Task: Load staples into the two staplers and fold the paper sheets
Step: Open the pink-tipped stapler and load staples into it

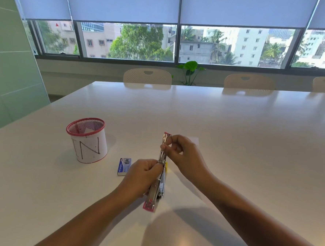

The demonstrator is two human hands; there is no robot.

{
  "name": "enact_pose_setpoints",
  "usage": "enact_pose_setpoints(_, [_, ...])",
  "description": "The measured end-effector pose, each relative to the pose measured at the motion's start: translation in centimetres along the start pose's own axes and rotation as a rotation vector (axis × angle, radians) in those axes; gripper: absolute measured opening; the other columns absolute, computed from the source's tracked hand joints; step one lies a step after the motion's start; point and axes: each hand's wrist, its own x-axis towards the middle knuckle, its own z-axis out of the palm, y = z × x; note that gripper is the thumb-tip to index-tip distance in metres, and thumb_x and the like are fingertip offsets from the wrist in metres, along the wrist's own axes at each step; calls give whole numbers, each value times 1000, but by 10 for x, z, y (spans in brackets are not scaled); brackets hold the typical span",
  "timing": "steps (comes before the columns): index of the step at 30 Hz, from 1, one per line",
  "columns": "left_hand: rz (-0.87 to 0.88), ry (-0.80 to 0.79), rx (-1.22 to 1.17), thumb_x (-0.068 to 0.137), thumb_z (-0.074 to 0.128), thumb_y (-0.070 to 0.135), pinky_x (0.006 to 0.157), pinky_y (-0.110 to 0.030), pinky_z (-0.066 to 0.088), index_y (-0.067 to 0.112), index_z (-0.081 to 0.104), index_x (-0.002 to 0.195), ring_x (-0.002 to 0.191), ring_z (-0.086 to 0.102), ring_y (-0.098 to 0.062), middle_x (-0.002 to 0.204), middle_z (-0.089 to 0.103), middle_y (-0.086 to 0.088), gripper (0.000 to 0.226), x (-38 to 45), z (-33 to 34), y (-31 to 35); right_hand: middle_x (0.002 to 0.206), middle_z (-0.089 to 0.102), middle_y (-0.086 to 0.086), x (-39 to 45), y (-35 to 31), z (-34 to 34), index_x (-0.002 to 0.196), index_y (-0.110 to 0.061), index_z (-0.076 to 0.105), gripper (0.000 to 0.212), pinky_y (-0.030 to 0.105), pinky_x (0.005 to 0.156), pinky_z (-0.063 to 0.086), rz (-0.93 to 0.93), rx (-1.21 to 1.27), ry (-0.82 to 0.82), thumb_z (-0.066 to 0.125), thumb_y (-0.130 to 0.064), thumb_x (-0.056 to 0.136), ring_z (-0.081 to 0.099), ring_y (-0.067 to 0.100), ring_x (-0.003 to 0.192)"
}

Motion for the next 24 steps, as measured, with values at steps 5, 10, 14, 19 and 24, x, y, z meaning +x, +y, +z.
enact_pose_setpoints(5, [-60,17,-77,93,42,21,37,-15,37,14,45,57,33,42,-6,42,47,3,37,3,-4,-3,72,59,-16,-6,-11,0,72,-27,58,20,5,58,37,-143,0,-14,75,-16,74,52,-3,61])
enact_pose_setpoints(10, [-43,40,-104,94,40,30,35,-12,33,13,46,58,30,38,-3,38,44,5,41,5,-7,-2,76,64,-16,-9,-12,2,89,-24,64,22,7,64,43,-181,19,-75,76,-15,73,59,-2,69])
enact_pose_setpoints(14, [-42,7,-175,94,40,28,33,-12,33,13,46,58,27,39,-3,32,44,6,39,3,-7,3,78,62,-23,-4,-10,-5,87,-23,71,13,8,68,46,-273,-129,-65,73,-18,76,60,0,74])
enact_pose_setpoints(19, [-86,-152,-305,83,42,42,30,-16,38,8,57,66,25,43,-9,33,49,-1,41,3,-15,12,77,66,-12,4,-8,-18,86,-12,71,8,4,67,43,-276,-187,-59,71,-15,78,63,-1,74])
enact_pose_setpoints(24, [101,261,412,90,45,41,52,-29,47,15,59,71,47,57,-18,52,57,-4,35,20,-49,-15,77,64,-13,11,7,-31,89,-13,68,10,2,64,40,-225,-364,-56,68,-19,81,55,-11,65])
